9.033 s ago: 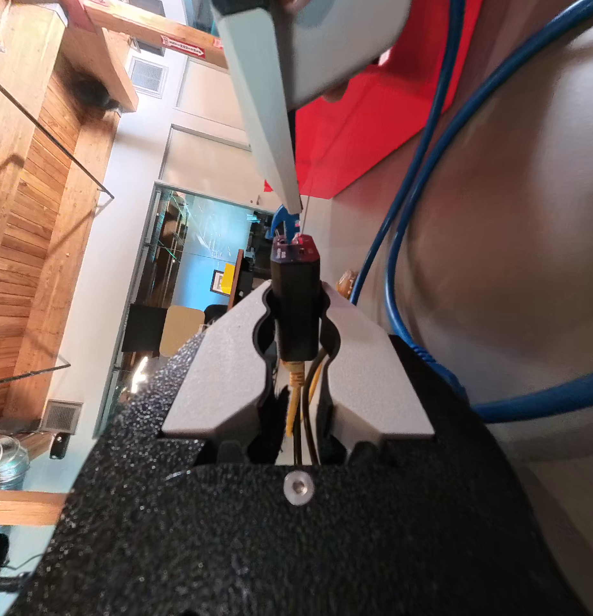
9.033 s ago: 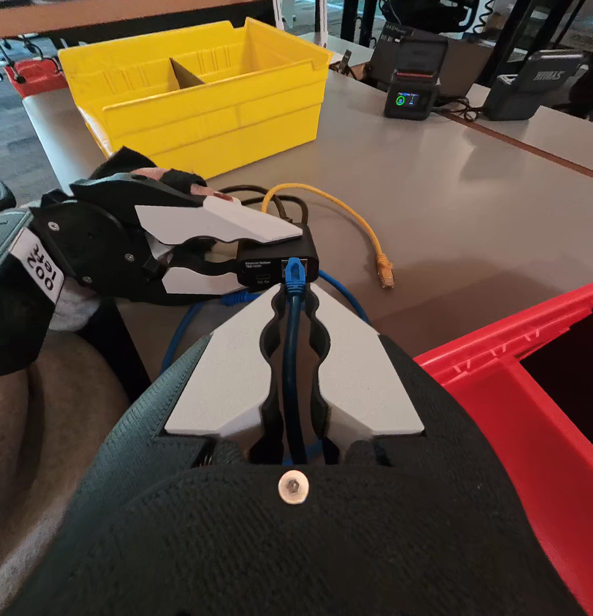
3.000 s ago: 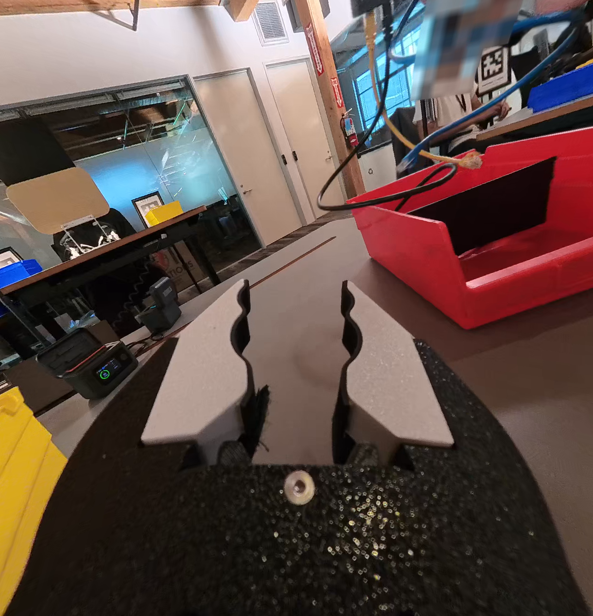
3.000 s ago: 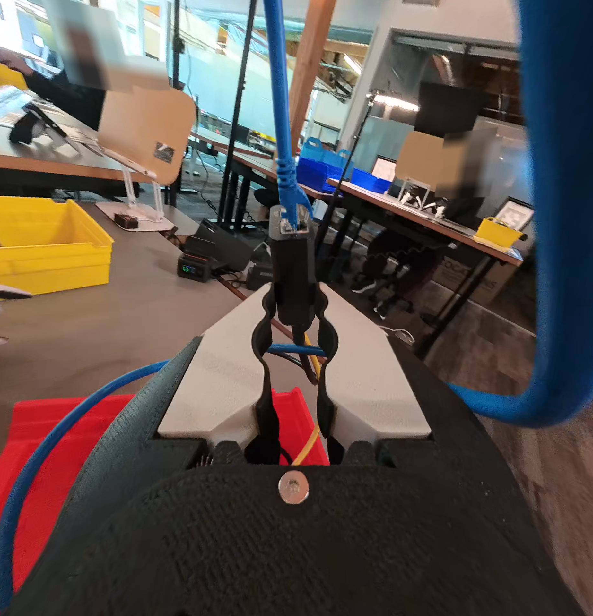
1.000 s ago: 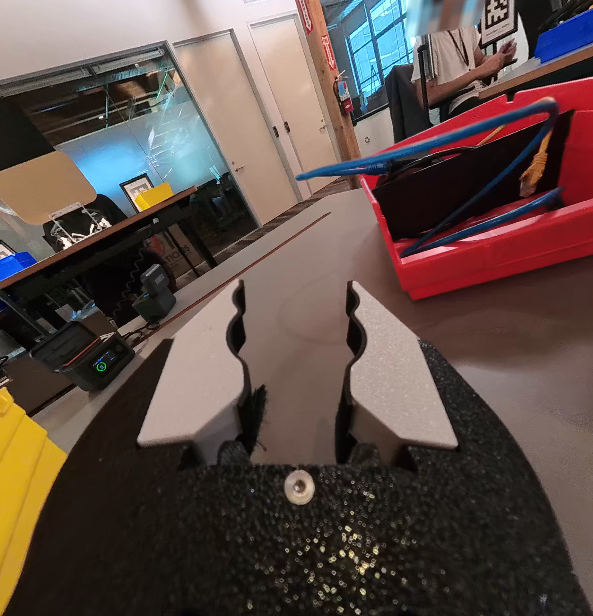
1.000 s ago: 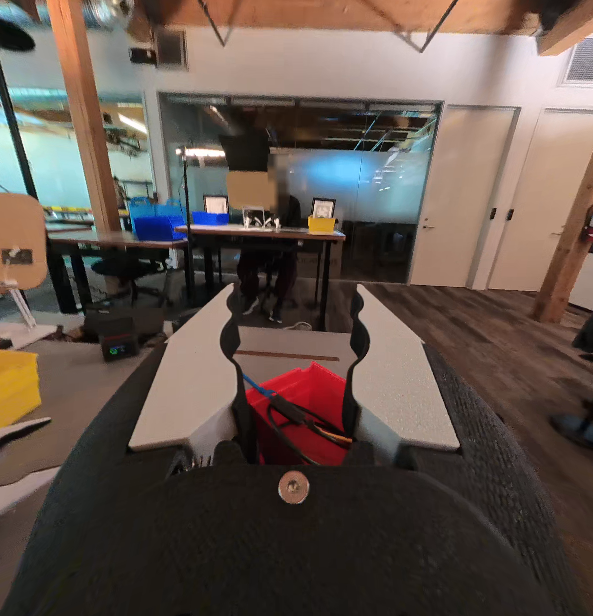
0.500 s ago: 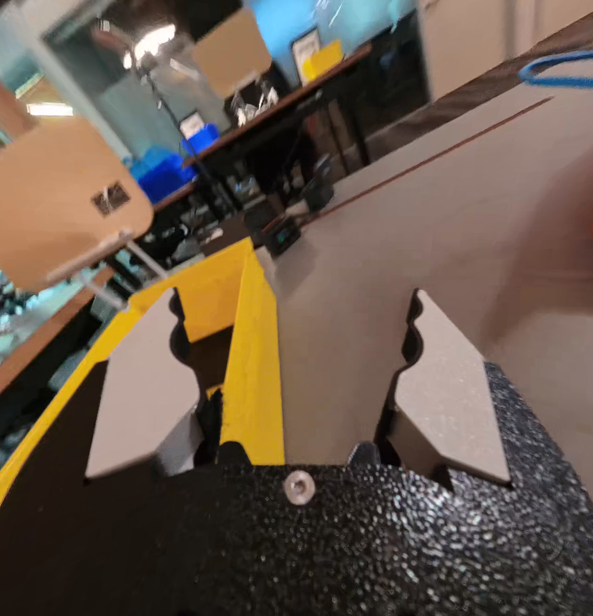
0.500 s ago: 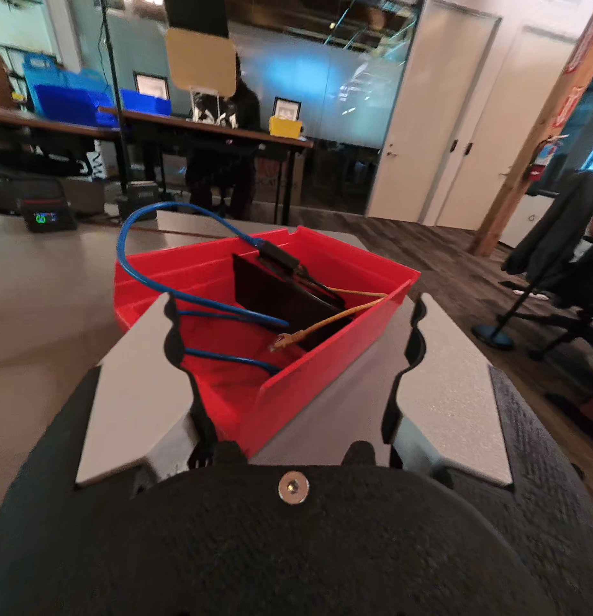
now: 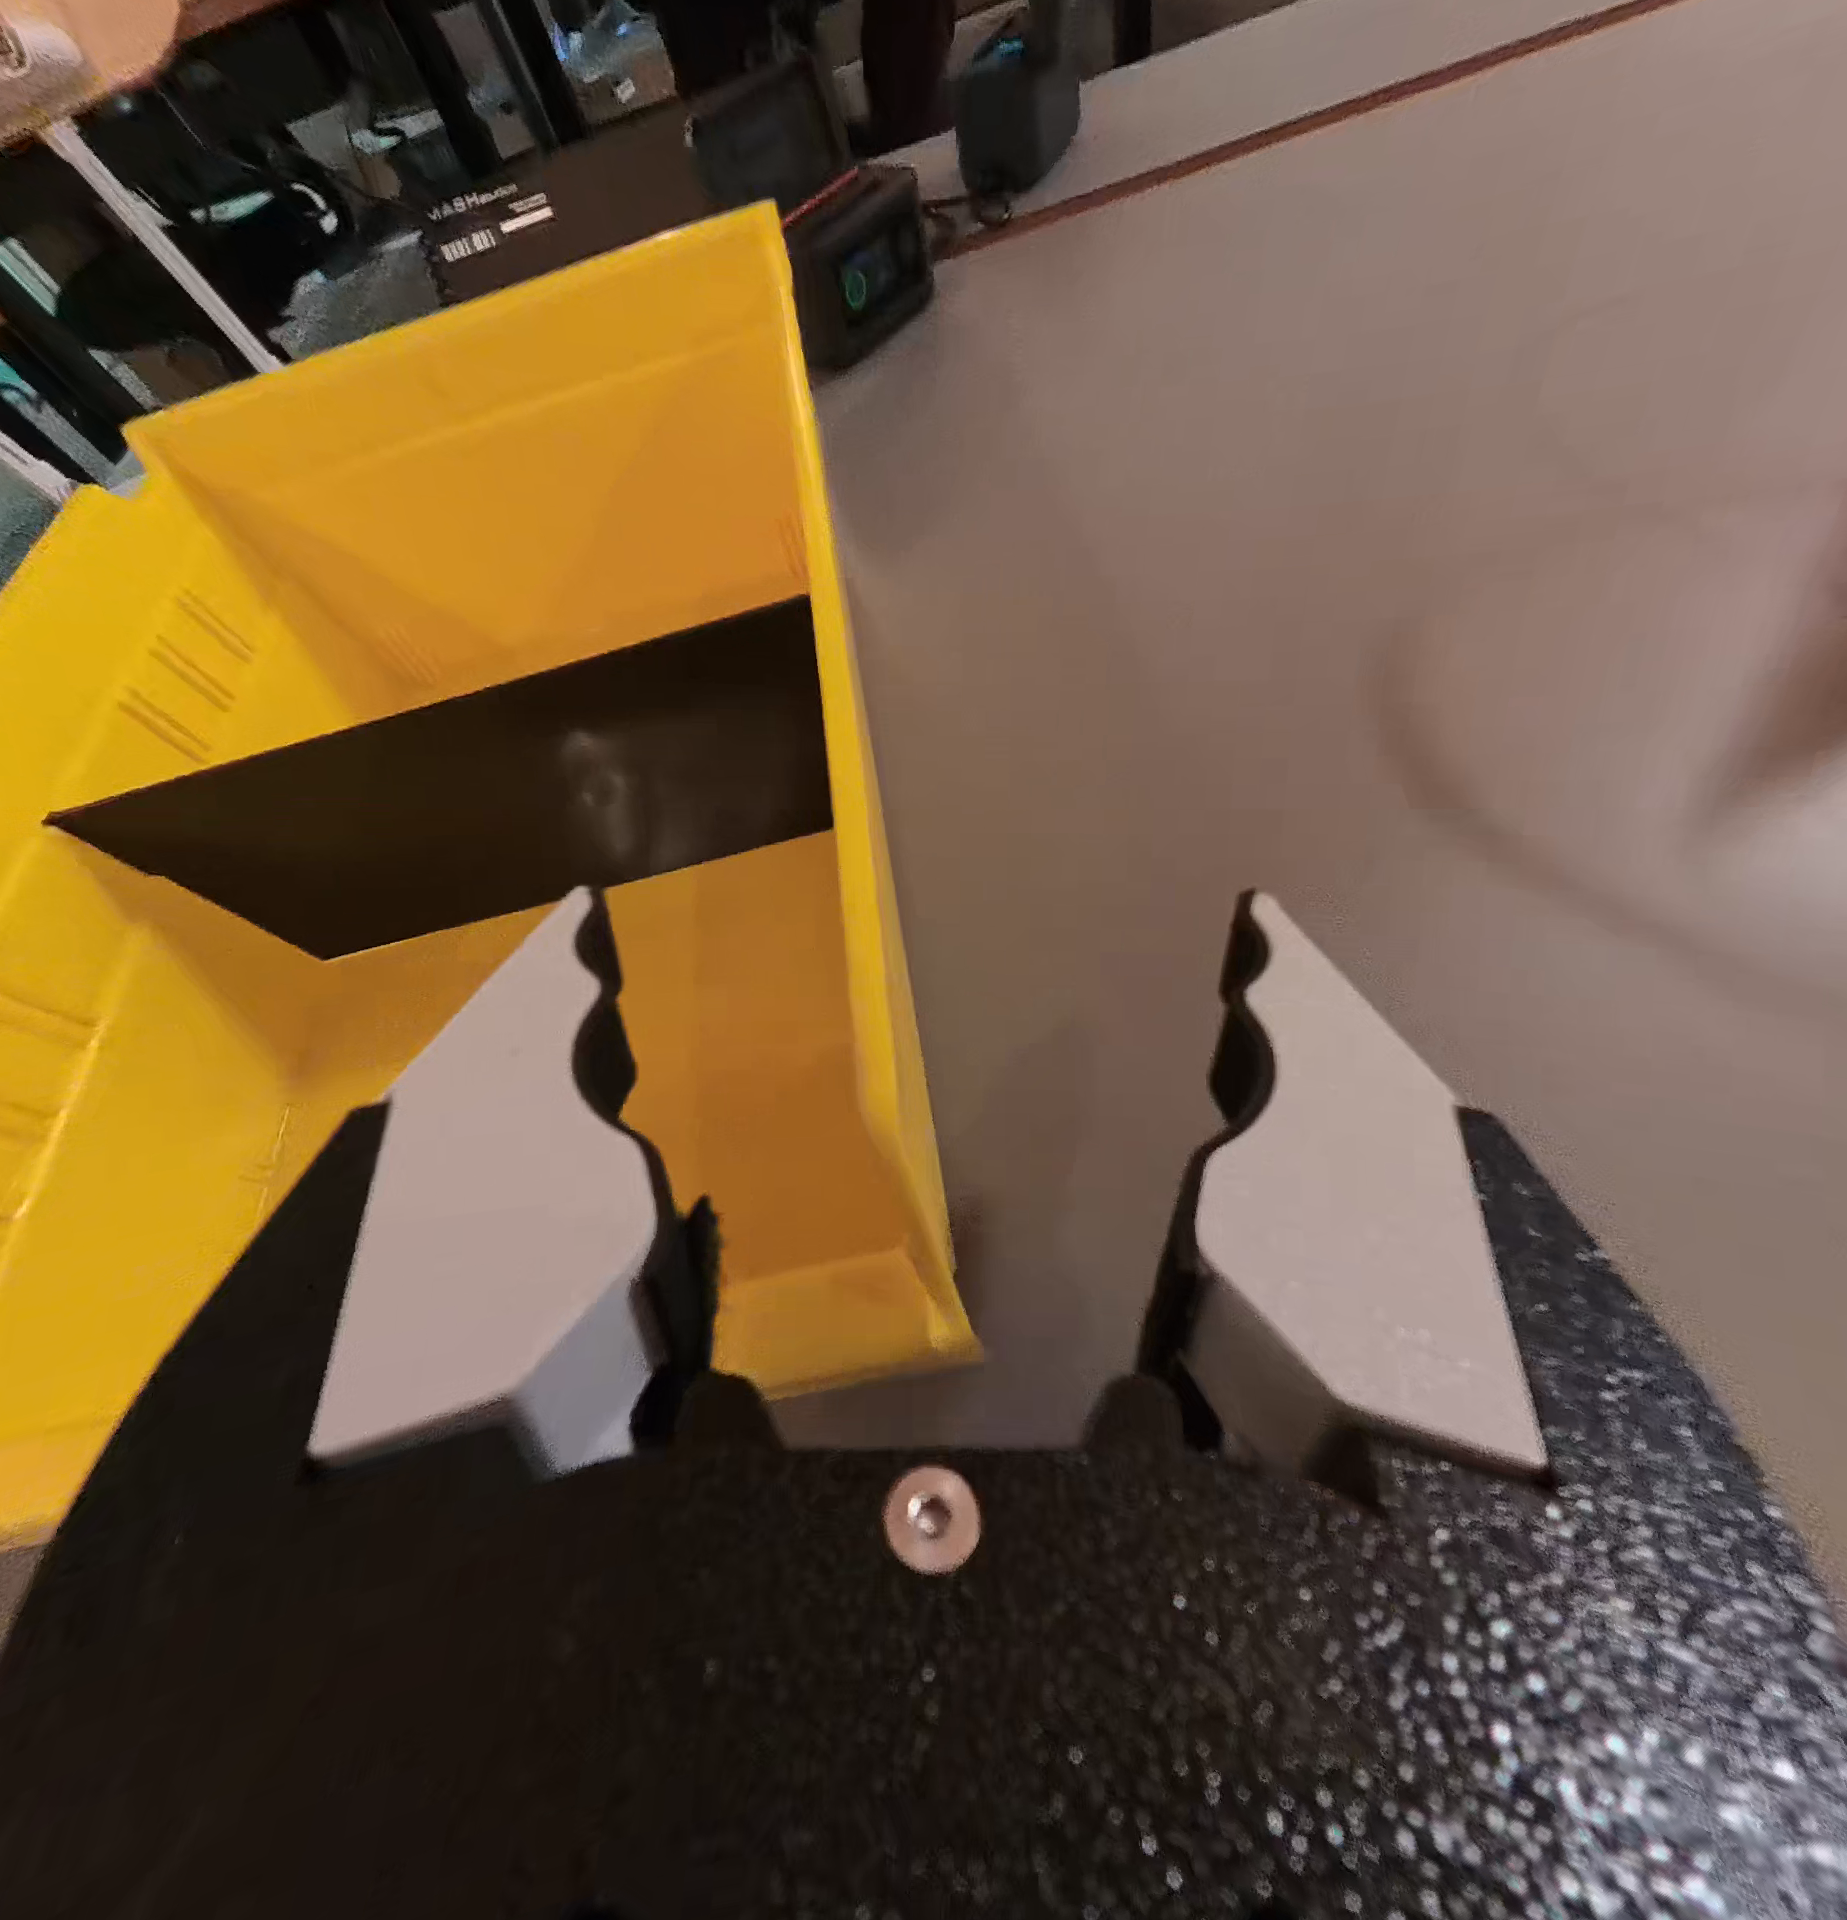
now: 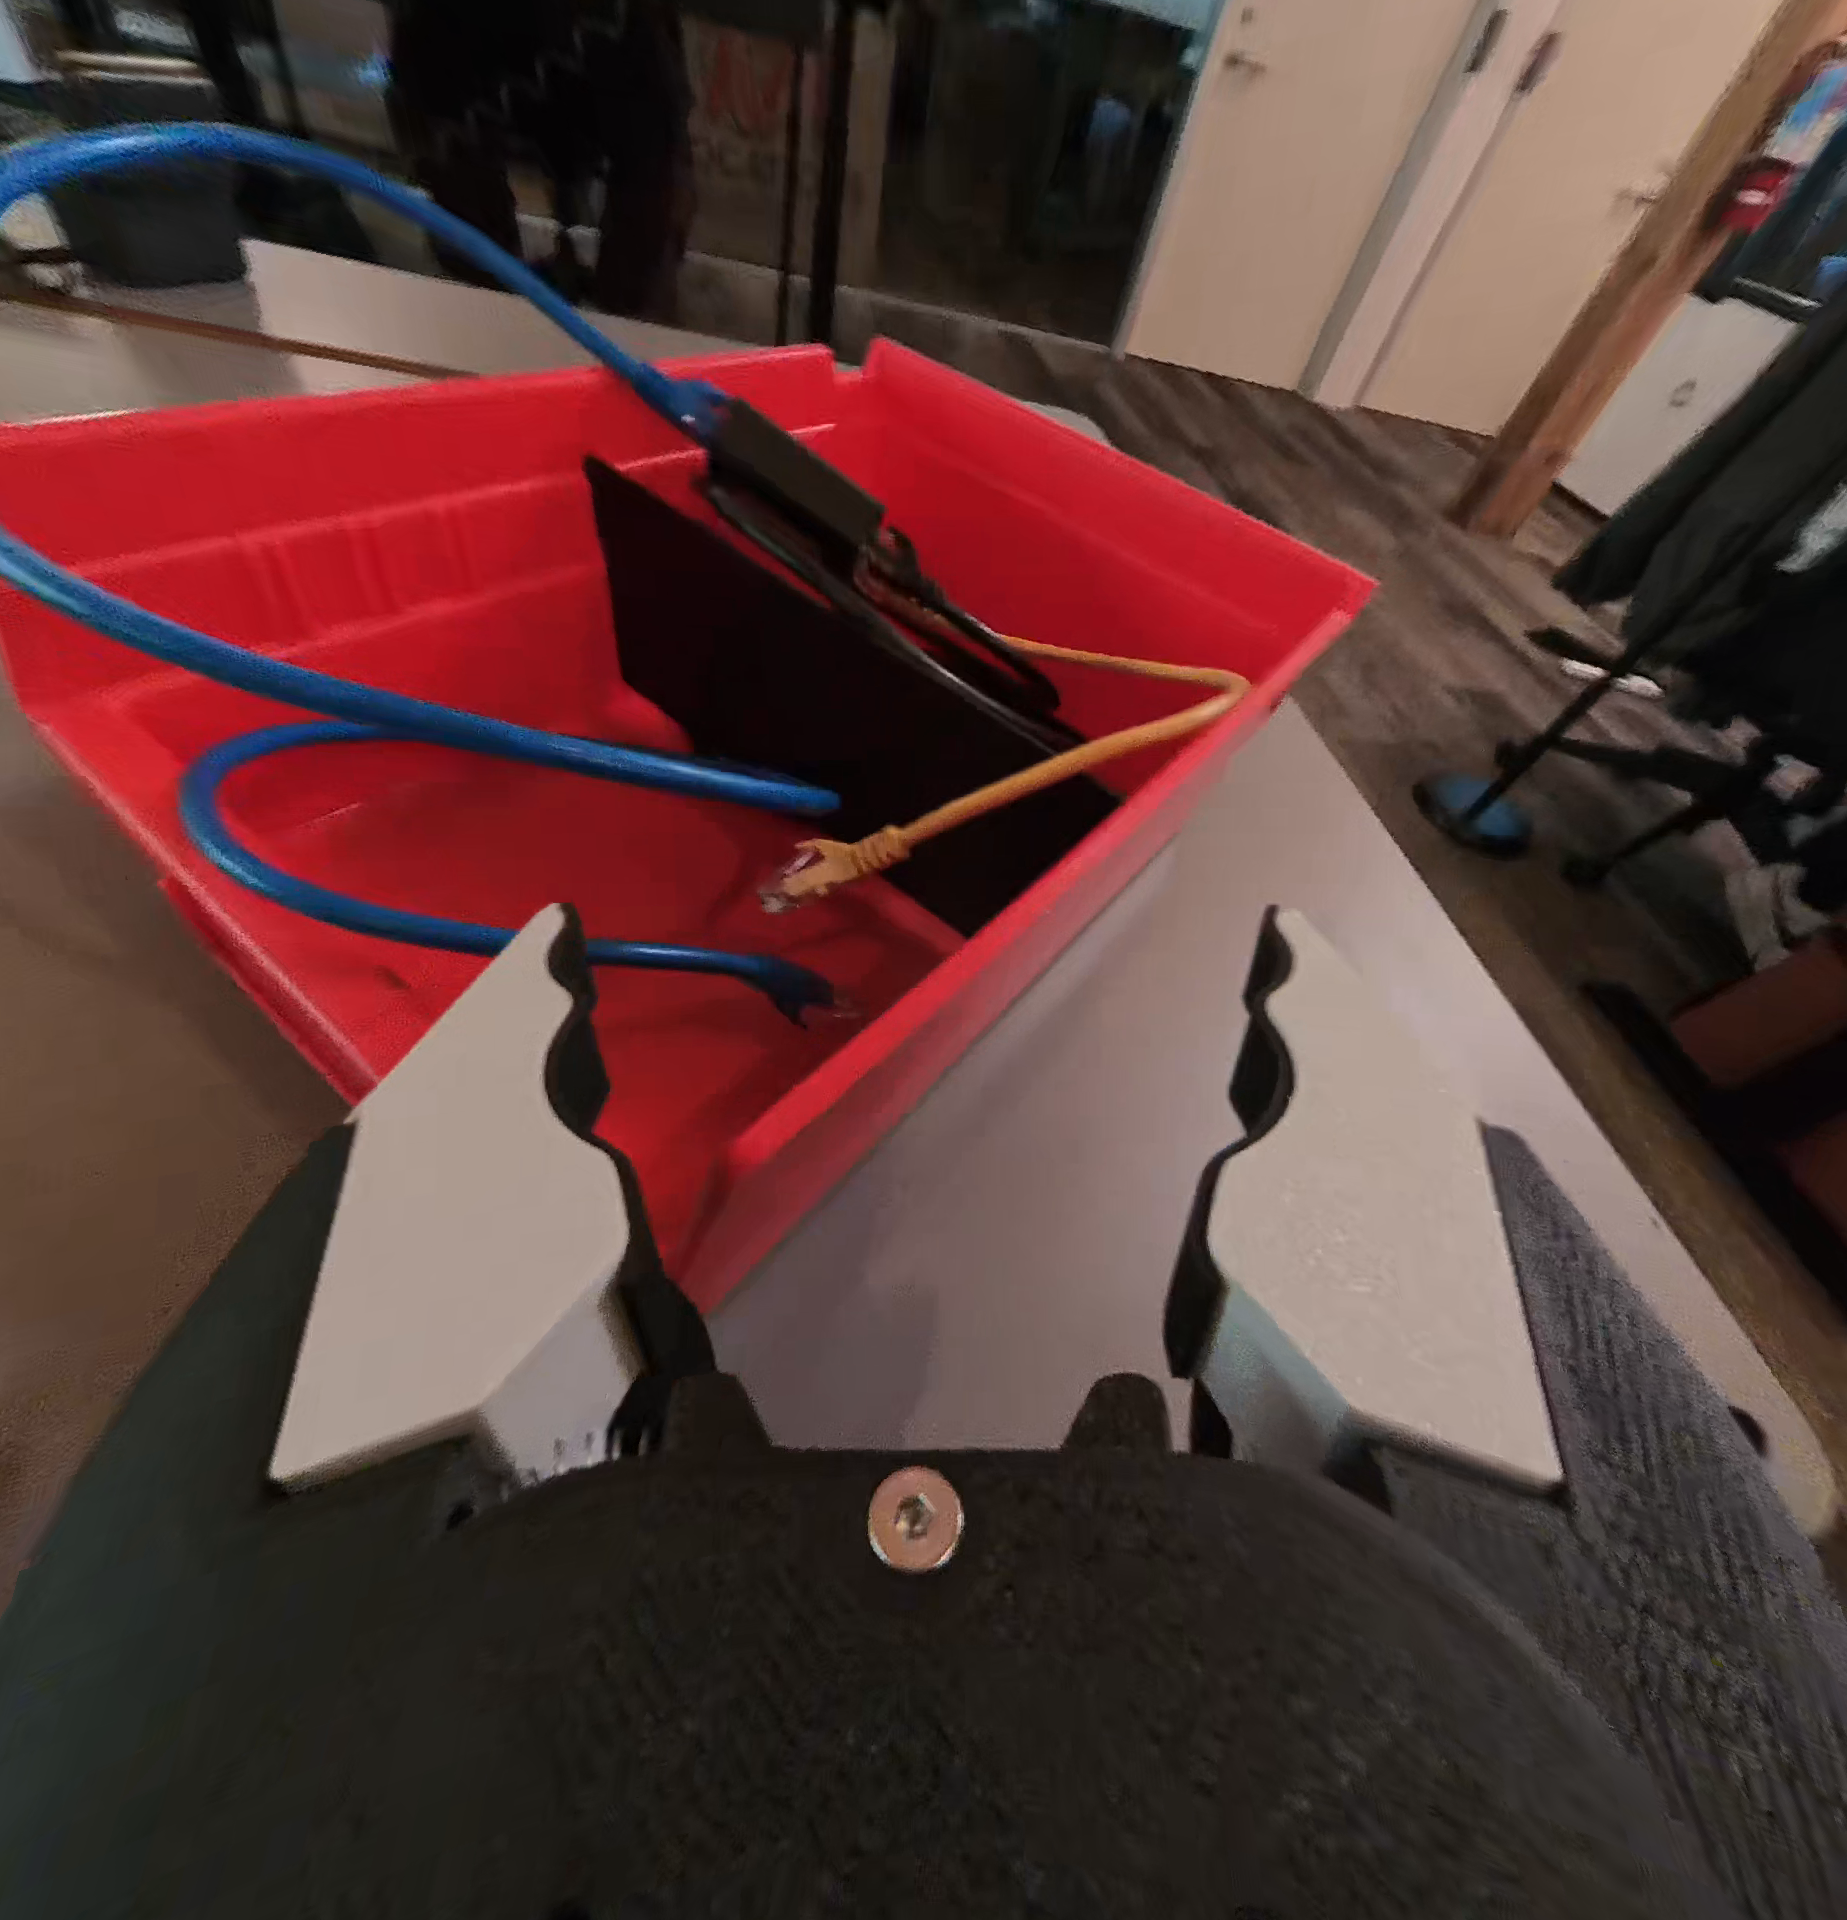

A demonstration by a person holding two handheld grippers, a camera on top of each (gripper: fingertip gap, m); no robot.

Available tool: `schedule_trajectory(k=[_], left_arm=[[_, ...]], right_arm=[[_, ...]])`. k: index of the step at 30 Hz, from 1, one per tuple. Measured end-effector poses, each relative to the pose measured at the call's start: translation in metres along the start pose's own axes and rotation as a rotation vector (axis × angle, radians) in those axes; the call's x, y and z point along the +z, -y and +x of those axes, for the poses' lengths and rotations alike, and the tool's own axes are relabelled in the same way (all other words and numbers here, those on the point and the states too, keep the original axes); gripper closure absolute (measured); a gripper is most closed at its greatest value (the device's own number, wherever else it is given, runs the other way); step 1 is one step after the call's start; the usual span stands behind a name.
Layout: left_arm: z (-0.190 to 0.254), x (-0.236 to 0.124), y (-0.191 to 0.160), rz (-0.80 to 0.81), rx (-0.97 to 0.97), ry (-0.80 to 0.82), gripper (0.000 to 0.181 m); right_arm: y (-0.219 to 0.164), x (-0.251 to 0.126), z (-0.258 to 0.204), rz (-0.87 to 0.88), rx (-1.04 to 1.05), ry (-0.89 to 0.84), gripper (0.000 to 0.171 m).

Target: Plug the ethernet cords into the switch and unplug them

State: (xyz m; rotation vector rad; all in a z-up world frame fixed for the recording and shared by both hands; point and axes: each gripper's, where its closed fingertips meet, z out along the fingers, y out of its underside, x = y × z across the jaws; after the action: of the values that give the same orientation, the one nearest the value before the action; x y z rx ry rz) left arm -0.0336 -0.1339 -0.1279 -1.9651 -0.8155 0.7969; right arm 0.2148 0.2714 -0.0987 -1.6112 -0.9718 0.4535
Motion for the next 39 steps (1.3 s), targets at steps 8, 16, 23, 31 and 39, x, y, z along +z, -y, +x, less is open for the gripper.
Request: schedule_trajectory(k=[8, 16, 23, 31, 39], left_arm=[[-0.003, 0.002, -0.007, -0.024, 0.192, 0.070, 0.131], [-0.017, -0.006, 0.000, 0.057, 0.158, 0.083, 0.174], [-0.012, -0.005, 0.000, 0.078, 0.176, 0.059, 0.165], [-0.015, -0.011, 0.008, 0.109, 0.170, 0.075, 0.178], [-0.013, -0.047, 0.053, 0.248, 0.191, 0.124, 0.178]], right_arm=[[-0.002, -0.001, -0.001, -0.011, -0.012, 0.031, 0.096], [-0.011, -0.006, 0.046, -0.051, 0.114, -0.006, 0.149], [-0.037, -0.001, 0.044, -0.178, 0.110, 0.074, 0.148], [-0.032, 0.002, 0.043, -0.175, 0.149, 0.072, 0.167], [-0.011, 0.007, -0.015, -0.158, 0.099, 0.182, 0.168]])
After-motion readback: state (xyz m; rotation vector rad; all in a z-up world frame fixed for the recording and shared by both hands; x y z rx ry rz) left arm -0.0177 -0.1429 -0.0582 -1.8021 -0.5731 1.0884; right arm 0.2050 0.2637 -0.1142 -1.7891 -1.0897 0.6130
